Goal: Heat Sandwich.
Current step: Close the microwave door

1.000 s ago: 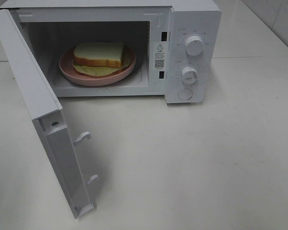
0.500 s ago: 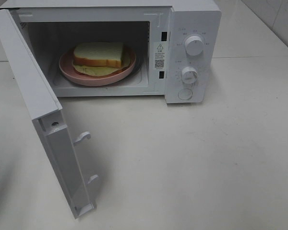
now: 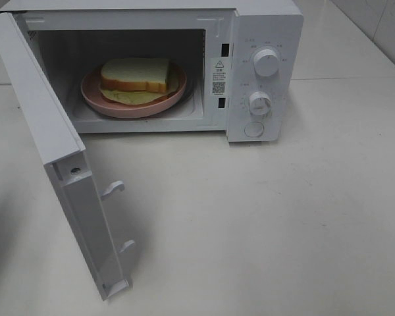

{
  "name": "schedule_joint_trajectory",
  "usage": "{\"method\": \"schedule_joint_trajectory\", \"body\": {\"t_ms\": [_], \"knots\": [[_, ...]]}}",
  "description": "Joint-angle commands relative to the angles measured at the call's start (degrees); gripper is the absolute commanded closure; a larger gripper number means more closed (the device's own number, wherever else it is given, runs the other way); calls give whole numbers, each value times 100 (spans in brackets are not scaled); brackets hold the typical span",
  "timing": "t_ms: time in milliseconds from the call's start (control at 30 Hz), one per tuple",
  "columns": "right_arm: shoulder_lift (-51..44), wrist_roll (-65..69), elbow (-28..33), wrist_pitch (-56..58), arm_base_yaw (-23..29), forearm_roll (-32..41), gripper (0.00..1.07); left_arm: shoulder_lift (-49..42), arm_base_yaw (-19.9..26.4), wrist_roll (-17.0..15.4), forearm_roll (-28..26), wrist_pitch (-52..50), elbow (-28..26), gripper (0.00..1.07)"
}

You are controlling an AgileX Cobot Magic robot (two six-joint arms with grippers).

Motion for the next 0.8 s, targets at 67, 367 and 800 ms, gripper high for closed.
{"method": "schedule_joint_trajectory", "body": {"t_ms": [67, 367, 800], "knots": [[-166, -46, 6, -52, -29, 11, 31, 619, 6, -34, 143, -1524, 11, 107], [-166, -46, 6, -52, -29, 11, 31, 1587, 6, -350, 1106, -2613, 11, 107], [-166, -46, 6, -52, -29, 11, 31, 2447, 6, -1421, 2384, -3810, 11, 107]]}}
